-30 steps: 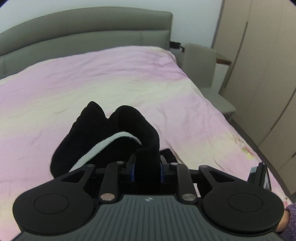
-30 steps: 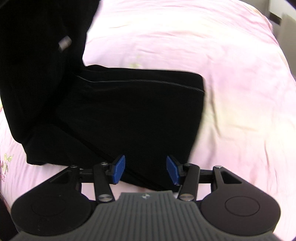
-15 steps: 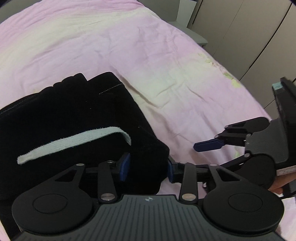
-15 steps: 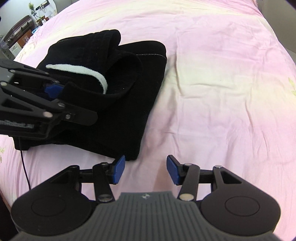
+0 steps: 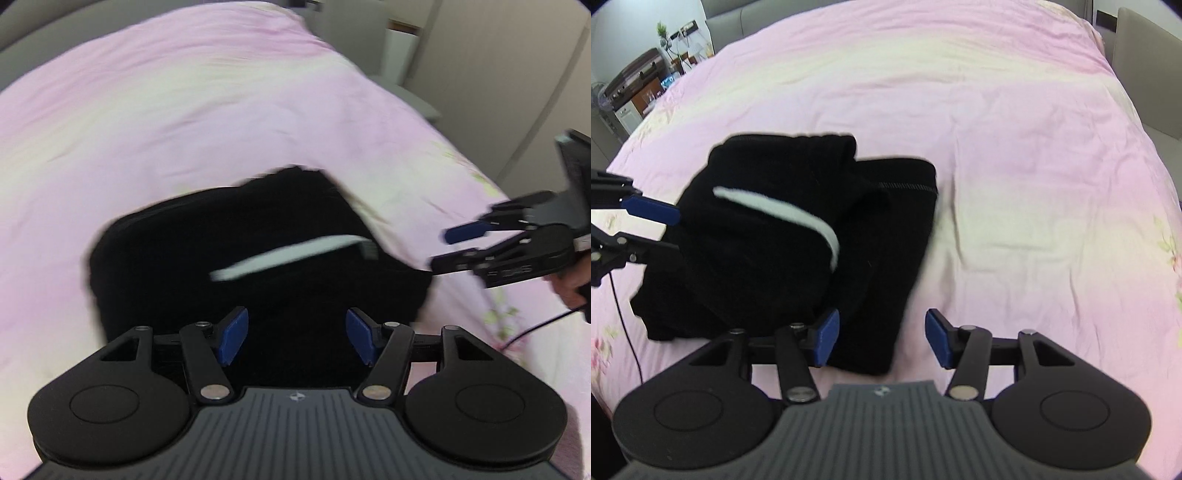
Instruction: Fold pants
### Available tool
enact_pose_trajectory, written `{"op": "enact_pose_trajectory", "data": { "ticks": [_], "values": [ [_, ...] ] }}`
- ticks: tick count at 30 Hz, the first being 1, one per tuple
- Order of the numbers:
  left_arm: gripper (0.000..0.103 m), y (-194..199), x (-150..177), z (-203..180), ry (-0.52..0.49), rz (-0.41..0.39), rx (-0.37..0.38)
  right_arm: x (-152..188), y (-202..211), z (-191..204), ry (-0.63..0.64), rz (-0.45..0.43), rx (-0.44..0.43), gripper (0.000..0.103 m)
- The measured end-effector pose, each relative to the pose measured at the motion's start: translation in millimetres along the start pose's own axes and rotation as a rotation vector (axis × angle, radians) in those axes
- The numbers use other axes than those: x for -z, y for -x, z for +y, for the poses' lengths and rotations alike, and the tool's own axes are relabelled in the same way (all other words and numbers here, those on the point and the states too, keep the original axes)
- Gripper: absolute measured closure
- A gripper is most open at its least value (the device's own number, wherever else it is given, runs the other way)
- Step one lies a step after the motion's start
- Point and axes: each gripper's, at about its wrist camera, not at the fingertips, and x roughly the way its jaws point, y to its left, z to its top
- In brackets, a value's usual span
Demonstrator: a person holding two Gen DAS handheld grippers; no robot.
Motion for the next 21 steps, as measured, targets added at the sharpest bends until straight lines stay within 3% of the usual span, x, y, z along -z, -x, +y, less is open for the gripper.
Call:
{"op": "enact_pose_trajectory", "data": {
  "ticks": [3, 6, 15, 16, 18, 21],
  "values": [
    [0.031, 6.7, 7.6, 38.8, 0.059, -0.029, -0.102, -19.5, -8.8, 12.1, -0.034, -0.022, -0.037, 0.049],
    [0.031, 4.6, 17.3, 66.9, 0.108, -0.034, -0.141, -37.9, -23.9, 20.1, -0.099, -0.026, -0.083, 0.040],
    [0.032, -18.7, 43.0, 107.4, 0.150, -0.006, -0.100, -72.2, -96.1, -0.6, -0.465, -0.012, -0.180, 0.038],
    [0.032, -19.7, 43.9, 109.8, 0.154, -0.006, -0.094, -72.2, -101.4, -3.1, -0.504, -0.013, -0.205, 0.039],
    [0.032, -20.9, 44.3, 114.1, 0.168, -0.006, -0.088, -73.0, -106.2, -0.2, -0.524, -0.023, -0.228, 0.052],
    [0.032, -18.4, 49.1, 117.2, 0.189, -0.014, -0.087, -80.3, -97.3, 26.5, -0.367, -0.056, -0.148, 0.064]
  ]
}}
